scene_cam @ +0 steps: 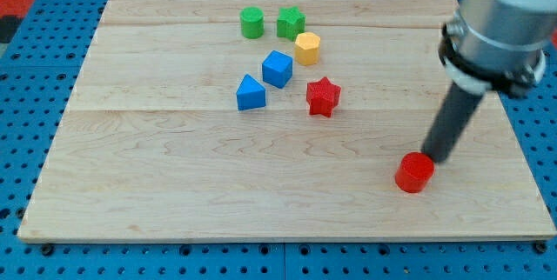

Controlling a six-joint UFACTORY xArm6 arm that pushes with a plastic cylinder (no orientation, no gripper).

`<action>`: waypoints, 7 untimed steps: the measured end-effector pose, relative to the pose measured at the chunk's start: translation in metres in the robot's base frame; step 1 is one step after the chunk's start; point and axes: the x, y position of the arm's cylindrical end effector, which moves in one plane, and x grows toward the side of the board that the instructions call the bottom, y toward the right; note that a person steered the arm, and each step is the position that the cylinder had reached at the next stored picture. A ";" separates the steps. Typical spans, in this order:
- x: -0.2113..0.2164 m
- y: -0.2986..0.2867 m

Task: Move red circle right to the red star

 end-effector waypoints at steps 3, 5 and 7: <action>0.022 -0.039; -0.065 -0.036; -0.075 -0.051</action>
